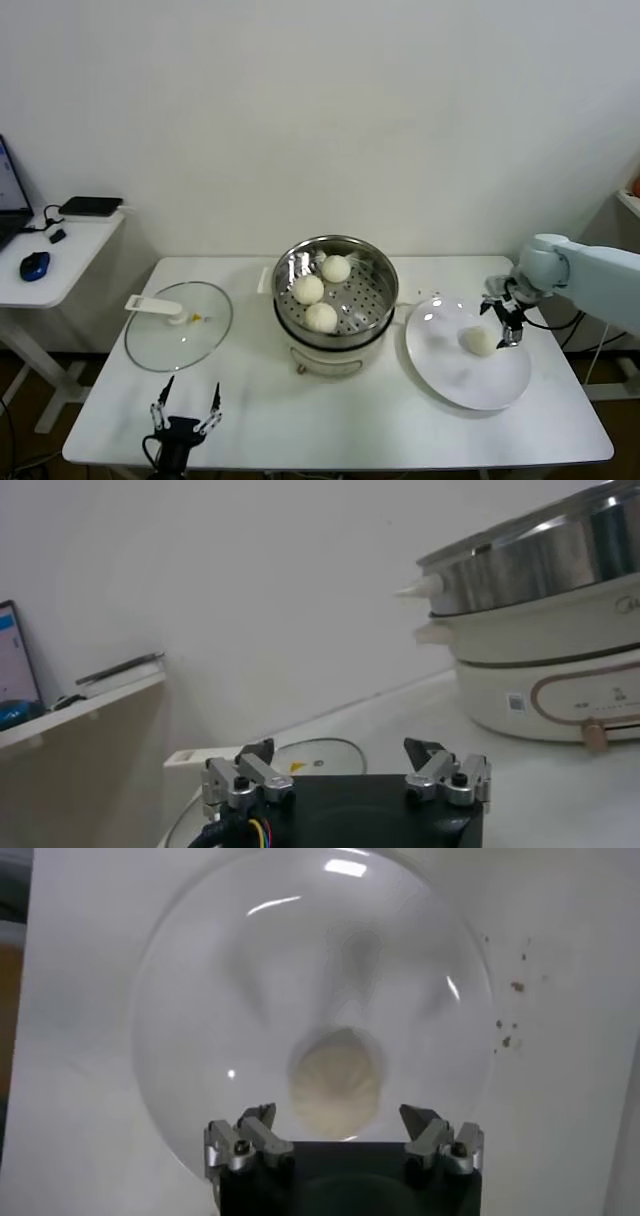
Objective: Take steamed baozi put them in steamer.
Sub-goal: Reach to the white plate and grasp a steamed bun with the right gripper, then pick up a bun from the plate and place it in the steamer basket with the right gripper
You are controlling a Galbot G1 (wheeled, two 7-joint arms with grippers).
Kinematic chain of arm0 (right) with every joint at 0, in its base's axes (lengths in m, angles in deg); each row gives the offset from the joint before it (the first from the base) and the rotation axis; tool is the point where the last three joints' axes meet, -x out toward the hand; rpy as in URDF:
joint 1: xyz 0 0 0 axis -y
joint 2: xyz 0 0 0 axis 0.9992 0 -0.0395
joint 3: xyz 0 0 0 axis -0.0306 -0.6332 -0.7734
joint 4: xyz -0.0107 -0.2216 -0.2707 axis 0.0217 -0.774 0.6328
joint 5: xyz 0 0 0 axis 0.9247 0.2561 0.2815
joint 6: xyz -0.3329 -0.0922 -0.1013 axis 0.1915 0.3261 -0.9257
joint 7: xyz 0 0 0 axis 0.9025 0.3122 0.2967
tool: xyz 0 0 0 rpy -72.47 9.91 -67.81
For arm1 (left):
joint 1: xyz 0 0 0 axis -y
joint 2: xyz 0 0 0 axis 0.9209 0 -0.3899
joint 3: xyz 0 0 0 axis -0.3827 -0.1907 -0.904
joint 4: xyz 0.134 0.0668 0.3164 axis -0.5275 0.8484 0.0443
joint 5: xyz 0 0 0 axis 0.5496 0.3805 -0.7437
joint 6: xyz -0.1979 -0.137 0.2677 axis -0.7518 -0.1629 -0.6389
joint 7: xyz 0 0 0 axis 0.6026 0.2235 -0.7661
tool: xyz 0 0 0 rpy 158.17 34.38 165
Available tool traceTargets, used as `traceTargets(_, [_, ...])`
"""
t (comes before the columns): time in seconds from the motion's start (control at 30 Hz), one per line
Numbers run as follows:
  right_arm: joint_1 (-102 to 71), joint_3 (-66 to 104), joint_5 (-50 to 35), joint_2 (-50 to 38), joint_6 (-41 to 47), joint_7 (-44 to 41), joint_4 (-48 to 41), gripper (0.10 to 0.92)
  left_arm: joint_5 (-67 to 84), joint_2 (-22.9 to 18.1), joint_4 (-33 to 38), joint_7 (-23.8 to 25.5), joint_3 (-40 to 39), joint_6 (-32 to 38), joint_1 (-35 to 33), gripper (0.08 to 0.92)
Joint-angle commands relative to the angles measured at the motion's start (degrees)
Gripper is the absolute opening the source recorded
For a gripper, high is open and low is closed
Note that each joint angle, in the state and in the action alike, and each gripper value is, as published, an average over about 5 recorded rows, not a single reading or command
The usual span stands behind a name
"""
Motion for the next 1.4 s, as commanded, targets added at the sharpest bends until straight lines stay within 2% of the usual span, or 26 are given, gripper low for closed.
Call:
traceTargets(0.03, [-9.3,8.0,3.2,-1.1,1.7,1.7,-3.0,0.823,-0.2,-2.8,-0.2,0.0,-0.1,-0.1,0.1,0.823])
traceTargets(0.73, [-12.3,11.7,4.0,1.9,0.7,1.7,-6.4,0.812,-0.4,-2.8,-0.1,-0.1,0.0,0.3,-0.2,0.823])
traceTargets(0.83, [-12.1,11.9,4.2,2.0,0.6,1.7,-6.5,0.778,-0.4,-2.8,0.0,-0.1,-0.1,0.4,-0.1,0.823])
traceTargets(1.1, [-8.3,9.6,3.3,0.9,0.8,1.5,-4.2,0.627,-0.5,-2.8,0.2,-0.1,-0.1,0.5,-0.1,0.823])
traceTargets(1.2, [-3.4,5.5,0.5,-0.3,1.2,1.0,-1.5,0.613,-0.4,-2.8,0.5,-0.1,-0.1,0.4,-0.2,0.823])
traceTargets(1.4, [15.8,-9.9,-12.1,0.0,2.6,-0.8,3.9,0.609,-0.4,-2.8,0.8,0.2,-0.3,0.1,-0.1,0.823])
